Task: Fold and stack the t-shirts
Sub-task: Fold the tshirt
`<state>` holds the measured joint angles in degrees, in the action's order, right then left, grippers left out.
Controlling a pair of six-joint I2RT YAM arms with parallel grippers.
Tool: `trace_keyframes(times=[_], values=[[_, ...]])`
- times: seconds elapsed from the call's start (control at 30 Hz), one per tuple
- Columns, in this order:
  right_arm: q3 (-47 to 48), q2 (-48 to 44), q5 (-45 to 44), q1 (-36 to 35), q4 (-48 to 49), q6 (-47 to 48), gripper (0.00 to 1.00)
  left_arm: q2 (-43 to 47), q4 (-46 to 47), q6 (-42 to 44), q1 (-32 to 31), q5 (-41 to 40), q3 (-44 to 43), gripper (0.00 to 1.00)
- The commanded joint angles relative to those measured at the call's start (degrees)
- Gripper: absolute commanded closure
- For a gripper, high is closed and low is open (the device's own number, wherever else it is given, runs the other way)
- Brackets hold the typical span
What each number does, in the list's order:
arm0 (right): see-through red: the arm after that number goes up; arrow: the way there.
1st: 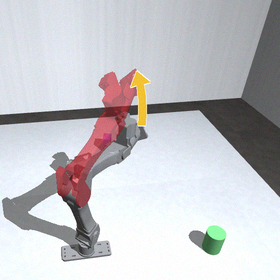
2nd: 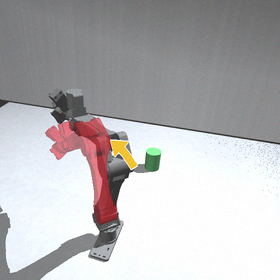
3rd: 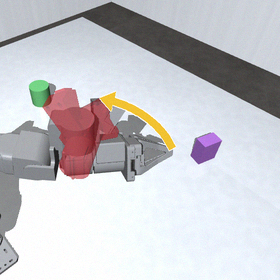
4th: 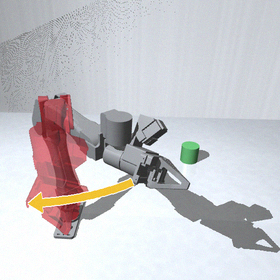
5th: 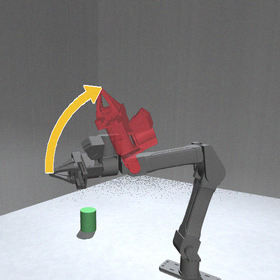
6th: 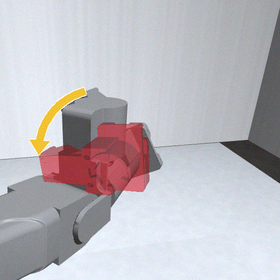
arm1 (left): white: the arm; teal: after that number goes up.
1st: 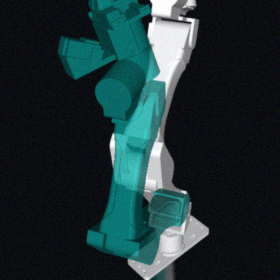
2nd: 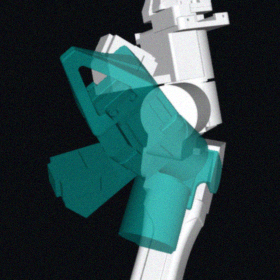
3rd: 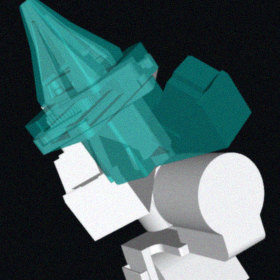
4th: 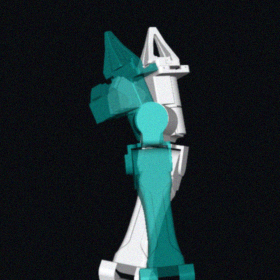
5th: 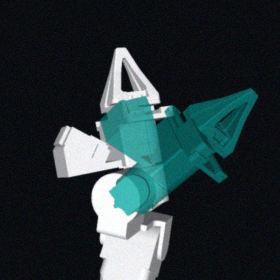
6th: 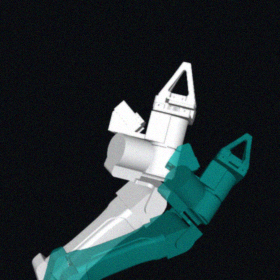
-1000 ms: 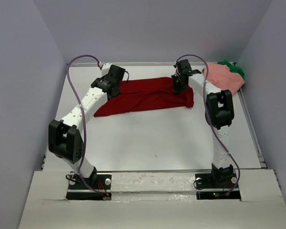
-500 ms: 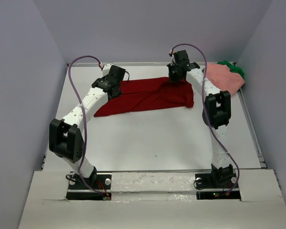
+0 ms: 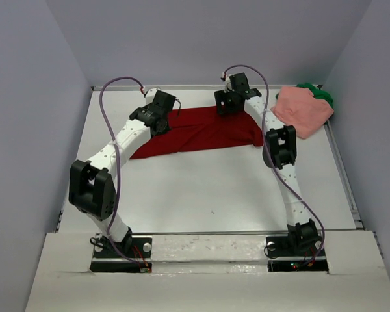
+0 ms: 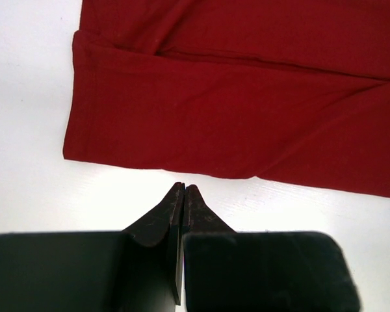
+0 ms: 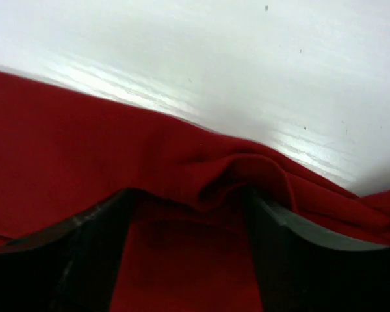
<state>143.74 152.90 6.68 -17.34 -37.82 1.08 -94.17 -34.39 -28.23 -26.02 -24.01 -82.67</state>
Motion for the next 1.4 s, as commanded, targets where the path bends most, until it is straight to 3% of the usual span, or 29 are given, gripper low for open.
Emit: trace_keyframes(times=[0.0,0.17,0.43,0.67,0.73,0.83,0.87,1.0,1.03,1.1,1.13,1.2,1.37], values=[[0.7,-2.8,-0.7,-0.2,0.4,0.8,0.16,1.1,-1.1,1.1,-1.0,-1.0,-0.2,0.9],[-8.9,-11.6,-9.6,-1.3,2.4,1.6,0.08,0.7,-0.2,0.4,-2.0,-0.6,0.5,0.9],[-33.0,-29.5,-19.6,-1.3,5.6,-3.7,0.09,-1.4,-0.7,-0.9,-4.6,-1.0,-0.2,0.9],[-48.4,-39.5,-21.7,-1.3,5.8,-6.9,0.11,-3.6,-1.2,-0.8,-6.2,-0.7,-2.8,0.9],[-52.7,-41.5,-21.8,-1.3,5.8,-10.8,0.34,-4.4,-0.9,-0.8,-6.6,0.2,-3.4,0.9],[-57.2,-44.3,-18.5,-1.3,5.8,-14.9,1.0,-6.5,-0.2,-0.7,-7.1,2.2,-4.4,0.94],[-58.3,-44.9,-17.8,-1.3,6.2,-15.4,1.0,-7.0,-0.3,-0.6,-7.2,2.6,-4.7,1.0],[-61.7,-47.2,-17.1,-1.8,6.4,-16.6,1.0,-10.7,-1.4,-1.7,-7.4,2.4,-6.3,1.0],[-62.0,-47.5,-17.7,-1.8,5.6,-17.3,0.81,-11.3,-1.6,-1.7,-7.3,2.5,-6.8,1.0],[-64.2,-48.7,-19.2,-1.8,5.5,-17.9,0.58,-12.6,-1.7,-1.5,-7.3,2.7,-7.7,1.0],[-65.0,-50.3,-19.3,-2.3,5.6,-17.9,0.41,-12.8,-1.7,-1.4,-7.3,2.8,-7.9,1.0],[-66.7,-51.6,-20.0,-2.3,5.5,-18.4,0.37,-13.1,-1.1,-0.9,-7.4,3.0,-8.2,1.0],[-72.3,-55.5,-23.2,-3.0,5.4,-20.2,0.37,-16.4,-1.4,-1.0,-7.1,4.1,-10.6,1.0]])
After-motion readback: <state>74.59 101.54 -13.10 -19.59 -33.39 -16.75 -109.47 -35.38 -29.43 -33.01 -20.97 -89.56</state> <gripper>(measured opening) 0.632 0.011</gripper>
